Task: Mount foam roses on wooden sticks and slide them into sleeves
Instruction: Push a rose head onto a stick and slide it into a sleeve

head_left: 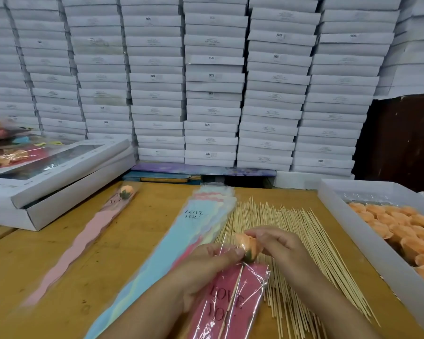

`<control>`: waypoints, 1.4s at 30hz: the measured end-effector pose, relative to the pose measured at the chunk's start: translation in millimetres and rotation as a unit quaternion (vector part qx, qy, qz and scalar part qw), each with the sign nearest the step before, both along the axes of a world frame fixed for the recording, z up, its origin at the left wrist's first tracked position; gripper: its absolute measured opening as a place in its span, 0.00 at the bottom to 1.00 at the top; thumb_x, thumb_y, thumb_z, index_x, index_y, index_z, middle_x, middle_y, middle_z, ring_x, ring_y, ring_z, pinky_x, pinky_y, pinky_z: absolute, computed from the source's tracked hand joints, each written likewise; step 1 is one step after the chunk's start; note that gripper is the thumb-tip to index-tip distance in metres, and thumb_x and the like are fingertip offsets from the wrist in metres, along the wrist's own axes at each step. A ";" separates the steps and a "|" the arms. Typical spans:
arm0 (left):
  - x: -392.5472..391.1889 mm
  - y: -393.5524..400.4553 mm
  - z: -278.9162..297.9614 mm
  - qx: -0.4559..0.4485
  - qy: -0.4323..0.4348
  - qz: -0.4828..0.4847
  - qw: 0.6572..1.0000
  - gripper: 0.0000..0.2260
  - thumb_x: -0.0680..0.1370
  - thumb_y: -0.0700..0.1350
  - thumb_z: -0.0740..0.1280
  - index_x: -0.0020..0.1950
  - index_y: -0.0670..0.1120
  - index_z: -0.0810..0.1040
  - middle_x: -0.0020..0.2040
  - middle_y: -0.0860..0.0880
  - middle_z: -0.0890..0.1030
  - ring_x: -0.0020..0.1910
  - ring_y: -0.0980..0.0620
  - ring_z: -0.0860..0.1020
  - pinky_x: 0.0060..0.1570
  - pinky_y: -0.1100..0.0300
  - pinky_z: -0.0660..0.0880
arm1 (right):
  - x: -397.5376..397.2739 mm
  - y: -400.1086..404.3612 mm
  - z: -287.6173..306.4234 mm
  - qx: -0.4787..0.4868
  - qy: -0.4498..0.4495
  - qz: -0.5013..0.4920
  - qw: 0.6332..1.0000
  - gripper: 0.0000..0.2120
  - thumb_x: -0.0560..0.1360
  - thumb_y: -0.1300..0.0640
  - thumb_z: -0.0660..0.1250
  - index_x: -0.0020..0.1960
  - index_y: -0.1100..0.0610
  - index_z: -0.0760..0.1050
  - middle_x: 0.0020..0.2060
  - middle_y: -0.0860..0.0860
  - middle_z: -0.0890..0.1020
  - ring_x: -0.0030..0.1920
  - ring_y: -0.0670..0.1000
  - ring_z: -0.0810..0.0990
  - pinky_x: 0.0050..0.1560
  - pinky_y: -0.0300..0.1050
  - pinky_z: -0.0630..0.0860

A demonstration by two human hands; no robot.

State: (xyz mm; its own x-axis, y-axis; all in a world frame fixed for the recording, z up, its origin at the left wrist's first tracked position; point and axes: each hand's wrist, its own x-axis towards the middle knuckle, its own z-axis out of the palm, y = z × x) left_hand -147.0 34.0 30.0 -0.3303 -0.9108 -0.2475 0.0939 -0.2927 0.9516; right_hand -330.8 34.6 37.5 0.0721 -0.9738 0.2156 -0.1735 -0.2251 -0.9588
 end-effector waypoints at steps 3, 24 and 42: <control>-1.5 0.0 -0.3 -0.002 0.014 0.001 1.000 0.18 0.75 0.45 0.74 0.61 0.36 0.81 0.54 0.35 0.84 0.51 0.40 0.83 0.56 0.50 0.79 | 1.3 3.5 1.4 -0.004 -0.004 0.018 1.000 0.13 0.82 0.57 0.62 0.50 0.48 0.85 0.47 0.44 0.86 0.48 0.41 0.84 0.45 0.33 0.79; -1.5 -6.1 -2.9 0.005 0.063 0.028 0.998 0.21 0.74 0.42 0.75 0.65 0.40 0.78 0.54 0.35 0.84 0.44 0.41 0.83 0.52 0.48 0.79 | -2.4 4.3 -4.2 0.001 -0.007 0.049 0.999 0.13 0.69 0.41 0.65 0.52 0.31 0.80 0.51 0.39 0.84 0.53 0.38 0.82 0.53 0.37 0.72; -1.7 -10.3 -10.9 0.005 0.101 0.102 0.990 0.12 0.77 0.34 0.69 0.60 0.35 0.78 0.46 0.37 0.86 0.38 0.46 0.85 0.35 0.56 0.81 | -6.5 4.1 -9.7 0.068 0.022 0.158 0.985 0.18 0.76 0.54 0.68 0.65 0.47 0.75 0.47 0.53 0.87 0.50 0.49 0.86 0.48 0.34 0.78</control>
State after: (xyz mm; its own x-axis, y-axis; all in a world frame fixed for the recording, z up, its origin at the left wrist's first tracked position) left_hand -148.6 23.7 19.1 -0.1834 -0.9615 -0.2047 0.3391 -0.2573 0.9049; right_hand -337.3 38.7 27.8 0.3825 -0.9210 0.0741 -0.1568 -0.1438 -0.9771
